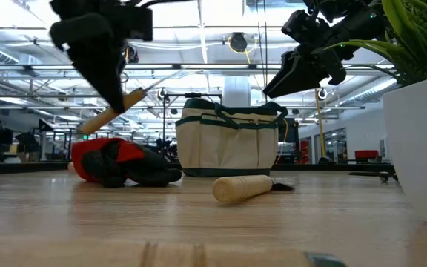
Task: Pick & Place Garden tools in Gardening bag
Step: Put the bottom left brown trowel into the gardening bag
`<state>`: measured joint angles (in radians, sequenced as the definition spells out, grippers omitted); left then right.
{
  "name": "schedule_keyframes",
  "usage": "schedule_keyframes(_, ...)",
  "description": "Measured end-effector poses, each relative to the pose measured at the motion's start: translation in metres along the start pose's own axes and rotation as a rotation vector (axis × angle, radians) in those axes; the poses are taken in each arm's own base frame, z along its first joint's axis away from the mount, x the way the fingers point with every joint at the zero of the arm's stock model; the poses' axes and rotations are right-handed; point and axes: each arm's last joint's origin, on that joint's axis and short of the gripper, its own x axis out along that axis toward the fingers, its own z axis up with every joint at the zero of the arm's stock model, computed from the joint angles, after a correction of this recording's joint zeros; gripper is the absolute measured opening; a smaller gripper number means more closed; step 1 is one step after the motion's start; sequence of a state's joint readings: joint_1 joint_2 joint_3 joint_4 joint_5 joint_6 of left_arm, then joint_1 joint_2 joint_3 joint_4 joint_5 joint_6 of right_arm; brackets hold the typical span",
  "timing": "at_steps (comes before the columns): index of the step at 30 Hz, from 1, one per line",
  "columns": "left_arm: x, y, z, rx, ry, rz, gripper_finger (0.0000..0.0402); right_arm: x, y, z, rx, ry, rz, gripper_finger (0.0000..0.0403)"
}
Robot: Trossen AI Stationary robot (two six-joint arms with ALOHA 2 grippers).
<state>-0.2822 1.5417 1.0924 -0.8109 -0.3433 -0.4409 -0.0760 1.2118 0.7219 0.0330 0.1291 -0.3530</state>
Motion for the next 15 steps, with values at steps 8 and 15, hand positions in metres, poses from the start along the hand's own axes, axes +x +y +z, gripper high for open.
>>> schedule_keyframes(8,-0.004,0.017,0.018,0.068,-0.046,0.058,0.0065,0.0,0.0,0.0,0.0,0.0,0.0,0.0171)
schedule_keyframes(15,-0.002,0.035,0.033,0.09,-0.108,0.131,0.0076,0.0,0.0,0.0,0.001,0.001,-0.002,0.0171)
